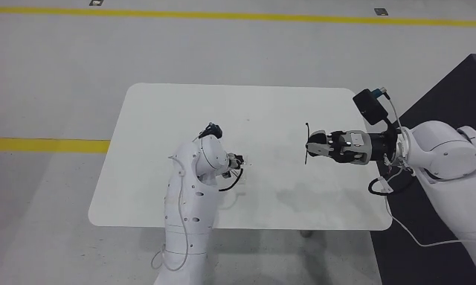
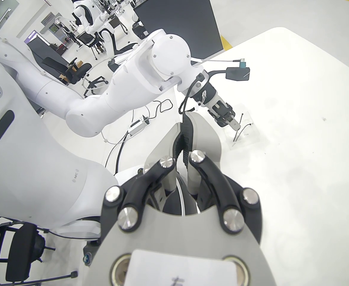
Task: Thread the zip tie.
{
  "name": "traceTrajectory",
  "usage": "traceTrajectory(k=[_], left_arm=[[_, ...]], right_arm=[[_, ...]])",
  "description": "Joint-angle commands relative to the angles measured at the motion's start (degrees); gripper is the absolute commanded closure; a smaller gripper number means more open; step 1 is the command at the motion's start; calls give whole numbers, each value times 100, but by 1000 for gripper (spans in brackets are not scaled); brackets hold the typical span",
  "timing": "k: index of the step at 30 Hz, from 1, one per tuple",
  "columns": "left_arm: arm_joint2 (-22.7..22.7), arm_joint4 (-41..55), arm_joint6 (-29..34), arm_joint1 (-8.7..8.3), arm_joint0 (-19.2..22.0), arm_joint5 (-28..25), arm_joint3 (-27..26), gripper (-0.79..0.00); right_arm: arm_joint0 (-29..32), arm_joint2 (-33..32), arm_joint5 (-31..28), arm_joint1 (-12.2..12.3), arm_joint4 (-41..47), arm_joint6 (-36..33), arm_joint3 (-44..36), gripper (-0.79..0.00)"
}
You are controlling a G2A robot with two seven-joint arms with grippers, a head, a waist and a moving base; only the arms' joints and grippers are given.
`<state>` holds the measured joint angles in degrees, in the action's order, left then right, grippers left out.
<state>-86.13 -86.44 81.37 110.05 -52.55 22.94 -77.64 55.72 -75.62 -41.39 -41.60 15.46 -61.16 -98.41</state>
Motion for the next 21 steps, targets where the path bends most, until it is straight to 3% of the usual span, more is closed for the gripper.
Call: traceTrajectory(k=[1, 5, 6, 7, 12, 15, 18, 21], left_arm=[[-26, 111, -47, 7, 57, 47, 98, -523], [-15, 115, -40, 4, 53, 39, 28, -357], [-15, 115, -40, 4, 53, 39, 28, -243], [-15, 115, -40, 4, 53, 39, 28, 0], [147, 391, -317, -81, -152, -265, -276, 0], [213, 584, -446, -127, -334, -37, -600, 0], [194, 768, -337, -151, -336, 334, -587, 0], [95, 876, -599, -129, -210, 597, -128, 0]], right_arm=[[0, 0, 0, 0, 0, 0, 0, 0], [0, 0, 0, 0, 0, 0, 0, 0], [0, 0, 0, 0, 0, 0, 0, 0], [0, 0, 0, 0, 0, 0, 0, 0], [0, 0, 0, 0, 0, 0, 0, 0], [0, 0, 0, 0, 0, 0, 0, 0], [0, 0, 0, 0, 0, 0, 0, 0], [0, 0, 0, 0, 0, 0, 0, 0]])
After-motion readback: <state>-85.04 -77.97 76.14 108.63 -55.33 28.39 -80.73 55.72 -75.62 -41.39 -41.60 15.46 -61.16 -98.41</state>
